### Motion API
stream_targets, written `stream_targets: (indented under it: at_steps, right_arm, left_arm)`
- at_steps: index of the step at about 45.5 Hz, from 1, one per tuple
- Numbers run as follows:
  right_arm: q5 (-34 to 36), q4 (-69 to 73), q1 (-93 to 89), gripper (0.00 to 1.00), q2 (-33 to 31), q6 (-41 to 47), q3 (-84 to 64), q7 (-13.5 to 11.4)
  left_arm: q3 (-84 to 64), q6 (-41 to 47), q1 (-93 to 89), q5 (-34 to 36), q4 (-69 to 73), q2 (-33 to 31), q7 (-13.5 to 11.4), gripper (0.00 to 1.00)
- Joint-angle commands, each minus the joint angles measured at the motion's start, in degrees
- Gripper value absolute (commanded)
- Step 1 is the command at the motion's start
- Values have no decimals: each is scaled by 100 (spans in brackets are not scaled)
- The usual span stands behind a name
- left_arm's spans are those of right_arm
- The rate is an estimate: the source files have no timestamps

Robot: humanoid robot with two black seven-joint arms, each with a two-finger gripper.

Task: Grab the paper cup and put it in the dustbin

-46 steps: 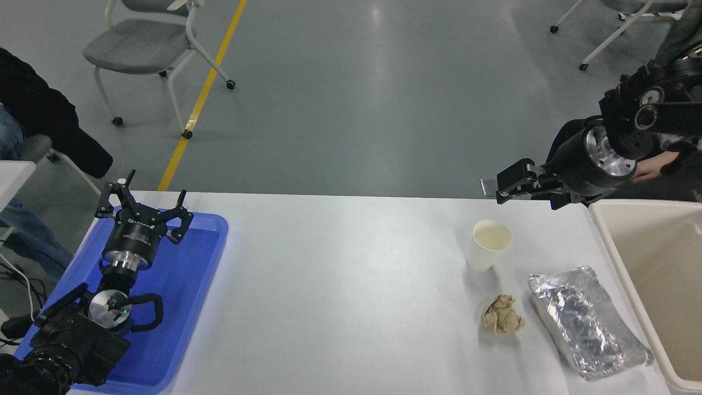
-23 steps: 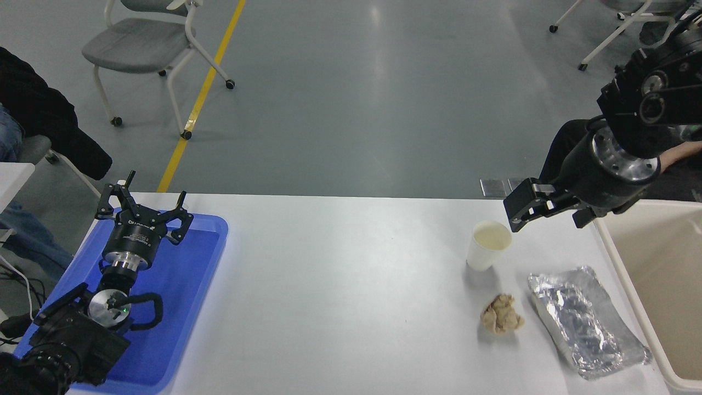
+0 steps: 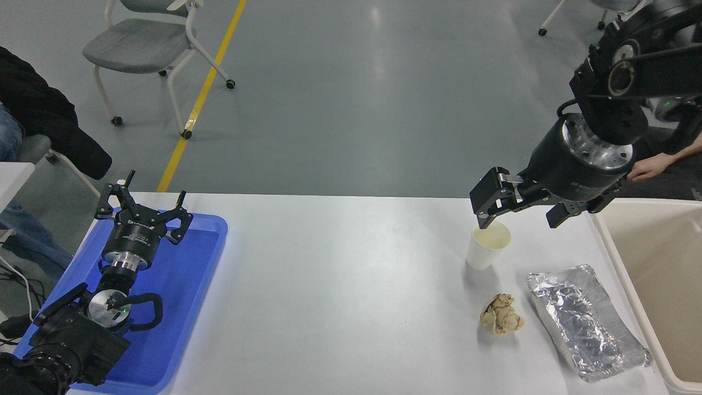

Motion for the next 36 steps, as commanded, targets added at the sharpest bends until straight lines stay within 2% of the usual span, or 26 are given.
stream_targets:
  at_steps: [1,12,36]
  right_arm:
    - [-114,-35,22,100,-43,-49,-27,1]
    - [-395,-983,-821,100,10,-524,158,1]
    - [-1529,-3233,-3563,100,-61,-1596,869,1]
  left_arm:
    - [5,0,3,0,9,0,0,100]
    - [5,0,3,0,9,0,0,100]
    - [-3,0,3,0,9,0,-9,100]
